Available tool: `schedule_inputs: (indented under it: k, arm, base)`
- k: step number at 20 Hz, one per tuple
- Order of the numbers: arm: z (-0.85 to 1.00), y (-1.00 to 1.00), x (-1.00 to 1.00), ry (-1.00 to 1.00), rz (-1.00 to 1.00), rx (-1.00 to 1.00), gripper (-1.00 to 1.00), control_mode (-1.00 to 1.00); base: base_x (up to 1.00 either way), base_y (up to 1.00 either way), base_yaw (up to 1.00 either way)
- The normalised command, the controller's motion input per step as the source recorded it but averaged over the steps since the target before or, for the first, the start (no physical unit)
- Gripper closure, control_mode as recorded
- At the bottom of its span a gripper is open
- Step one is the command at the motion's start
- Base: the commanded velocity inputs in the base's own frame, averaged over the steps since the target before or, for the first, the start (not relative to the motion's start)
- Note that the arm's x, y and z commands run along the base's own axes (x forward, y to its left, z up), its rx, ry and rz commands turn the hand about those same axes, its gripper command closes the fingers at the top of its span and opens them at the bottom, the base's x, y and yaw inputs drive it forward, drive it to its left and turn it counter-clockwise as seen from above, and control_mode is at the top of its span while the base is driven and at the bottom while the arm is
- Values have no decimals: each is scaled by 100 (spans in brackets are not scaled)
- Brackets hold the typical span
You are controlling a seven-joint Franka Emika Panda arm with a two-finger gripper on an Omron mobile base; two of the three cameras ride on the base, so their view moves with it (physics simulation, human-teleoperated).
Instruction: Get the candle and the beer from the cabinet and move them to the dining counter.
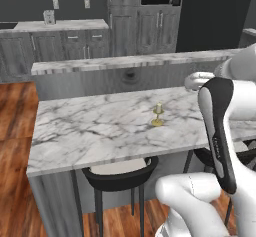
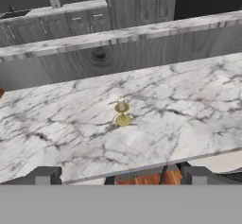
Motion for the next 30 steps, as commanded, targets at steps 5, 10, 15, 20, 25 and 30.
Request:
schedule_inputs:
  k: [5, 10, 15, 20, 25, 30]
  arm:
    - [23, 14, -100, 0, 0, -7, -100, -100]
    - [31, 19, -98, 3, 0, -7, -100, -100]
    - [48, 19, -67, 0, 1, -2, -100, -100]
    - [41, 14, -46, 0, 10, 0, -100, -100]
    - [11, 7, -29, 0, 11, 0, -100, -100]
    - [0, 0, -16, 0, 0, 0, -100, -100]
  base:
    - [0, 0, 0]
    - [0, 0, 0]
    - [0, 0, 0]
    - [0, 0, 0]
    - [0, 0, 0]
    - [0, 0, 0]
